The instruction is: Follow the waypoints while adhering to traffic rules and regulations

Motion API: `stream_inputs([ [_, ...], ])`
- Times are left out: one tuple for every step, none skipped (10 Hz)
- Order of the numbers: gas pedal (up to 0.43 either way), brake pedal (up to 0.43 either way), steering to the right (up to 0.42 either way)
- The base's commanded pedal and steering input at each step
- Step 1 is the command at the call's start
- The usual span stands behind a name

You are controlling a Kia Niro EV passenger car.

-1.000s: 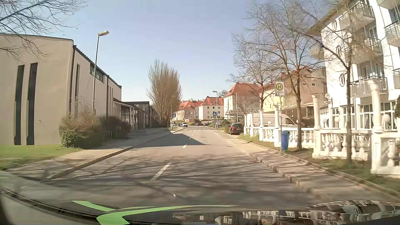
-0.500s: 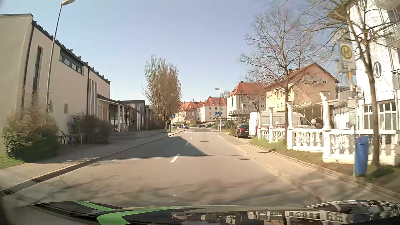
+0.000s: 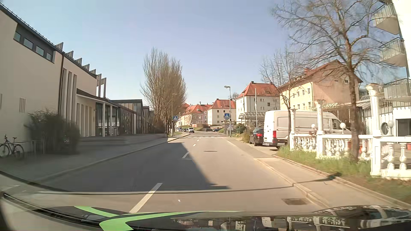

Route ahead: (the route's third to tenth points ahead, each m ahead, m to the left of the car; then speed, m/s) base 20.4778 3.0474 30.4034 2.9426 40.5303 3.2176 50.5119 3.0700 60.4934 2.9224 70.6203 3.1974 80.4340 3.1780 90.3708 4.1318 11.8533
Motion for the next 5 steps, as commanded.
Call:
stream_inputs([
  [0.118, 0.000, -0.006],
  [0.118, 0.000, -0.006],
  [0.118, 0.000, -0.006],
  [0.118, 0.000, -0.013],
  [0.000, 0.000, -0.034],
])
